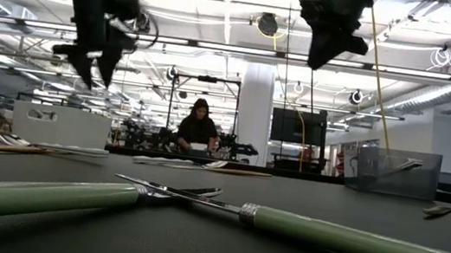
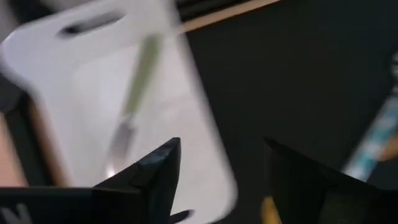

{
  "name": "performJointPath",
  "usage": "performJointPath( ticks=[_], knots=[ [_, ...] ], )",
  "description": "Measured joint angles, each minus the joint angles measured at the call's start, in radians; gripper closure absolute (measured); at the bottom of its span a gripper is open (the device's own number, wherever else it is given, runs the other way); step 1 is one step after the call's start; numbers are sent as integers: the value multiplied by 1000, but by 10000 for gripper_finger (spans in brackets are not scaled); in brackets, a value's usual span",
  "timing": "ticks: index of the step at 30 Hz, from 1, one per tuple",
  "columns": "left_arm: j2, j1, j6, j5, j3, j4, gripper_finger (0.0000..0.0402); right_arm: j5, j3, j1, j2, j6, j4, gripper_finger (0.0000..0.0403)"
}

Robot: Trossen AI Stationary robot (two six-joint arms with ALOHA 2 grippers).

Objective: Sort silverware by color (type)
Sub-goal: Put the gold knife into the transparent bin

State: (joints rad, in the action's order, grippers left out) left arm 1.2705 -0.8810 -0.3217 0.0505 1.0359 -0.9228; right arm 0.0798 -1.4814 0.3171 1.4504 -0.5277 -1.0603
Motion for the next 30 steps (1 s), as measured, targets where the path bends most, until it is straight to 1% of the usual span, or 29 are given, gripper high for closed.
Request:
performJointPath(
  ticks=[3,6,8,11,15,18,20,24,27,30],
  knots=[
    [-61,82,44,-40,-3,75,180,-2,31,-31,1,-53,-56,332],
    [-115,198,64,-55,-20,183,180,-7,79,-78,0,-109,-72,332],
    [-138,274,67,-57,-30,247,180,-44,119,-115,1,-153,-70,332],
    [-145,374,68,-58,-30,325,180,-111,165,-175,2,-247,-61,332],
    [-127,468,103,-57,-30,383,180,-133,194,-267,1,-381,-10,332],
    [-102,510,127,-51,-31,373,180,-132,202,-323,1,-451,47,332],
    [-85,529,128,-48,-31,377,180,-132,202,-354,1,-530,56,332],
    [-60,562,170,-43,-31,375,180,-102,203,-440,1,-783,27,332],
    [-55,578,202,-43,-31,353,180,-110,203,-547,1,-909,4,332],
    [-55,588,171,-42,-31,333,180,-130,203,-666,2,-975,1,332]
  ],
)
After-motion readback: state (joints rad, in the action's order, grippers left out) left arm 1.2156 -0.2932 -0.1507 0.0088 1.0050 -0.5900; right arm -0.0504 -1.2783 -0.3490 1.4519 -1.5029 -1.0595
